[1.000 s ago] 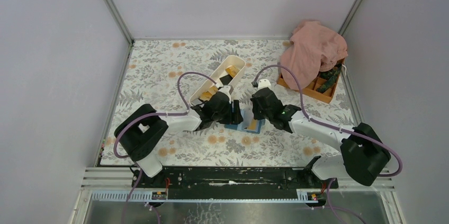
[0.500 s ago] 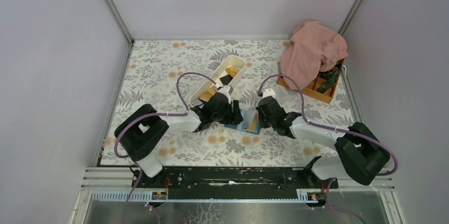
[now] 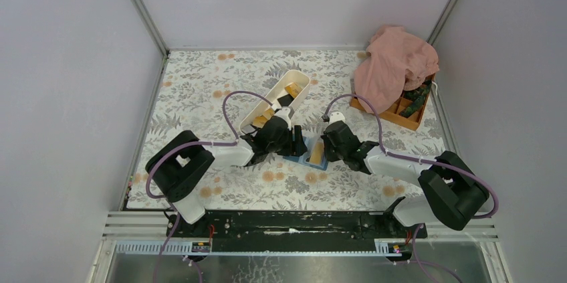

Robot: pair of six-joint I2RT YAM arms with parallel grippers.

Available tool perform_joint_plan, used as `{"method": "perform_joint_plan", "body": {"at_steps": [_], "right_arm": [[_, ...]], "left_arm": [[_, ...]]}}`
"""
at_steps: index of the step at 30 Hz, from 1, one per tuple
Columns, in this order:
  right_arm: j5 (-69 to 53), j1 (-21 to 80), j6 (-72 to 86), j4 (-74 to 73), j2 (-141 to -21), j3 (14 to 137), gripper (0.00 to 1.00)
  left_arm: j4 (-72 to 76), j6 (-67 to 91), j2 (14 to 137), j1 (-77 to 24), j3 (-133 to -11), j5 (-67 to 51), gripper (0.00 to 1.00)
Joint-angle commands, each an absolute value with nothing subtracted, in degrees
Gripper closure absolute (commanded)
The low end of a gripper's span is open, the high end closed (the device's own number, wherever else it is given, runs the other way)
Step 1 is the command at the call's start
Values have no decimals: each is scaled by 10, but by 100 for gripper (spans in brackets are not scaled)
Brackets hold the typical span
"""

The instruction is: Take the credit cards out of the card holder

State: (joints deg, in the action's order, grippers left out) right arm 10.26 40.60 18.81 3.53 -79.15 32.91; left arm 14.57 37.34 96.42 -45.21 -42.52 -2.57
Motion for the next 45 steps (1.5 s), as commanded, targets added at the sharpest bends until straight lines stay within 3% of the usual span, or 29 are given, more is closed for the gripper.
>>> {"method": "perform_joint_plan", "body": {"at_steps": [1, 21, 23, 29, 45], "right_arm": [[64, 405, 185, 82, -798, 330, 100], [-37, 404, 209, 183, -762, 307, 100], [-19, 404, 209, 165, -761, 315, 92], [40, 404, 241, 90, -741, 324, 48], [23, 405, 280, 129, -735, 270, 46]], "left_arm": [[131, 362, 992, -448, -422, -32, 28], [141, 358, 973, -448, -411, -47, 29], [142, 359, 970, -448, -410, -47, 29], [143, 364, 948, -448, -400, -39, 27], [227, 446, 897, -453, -312, -68, 26]]}}
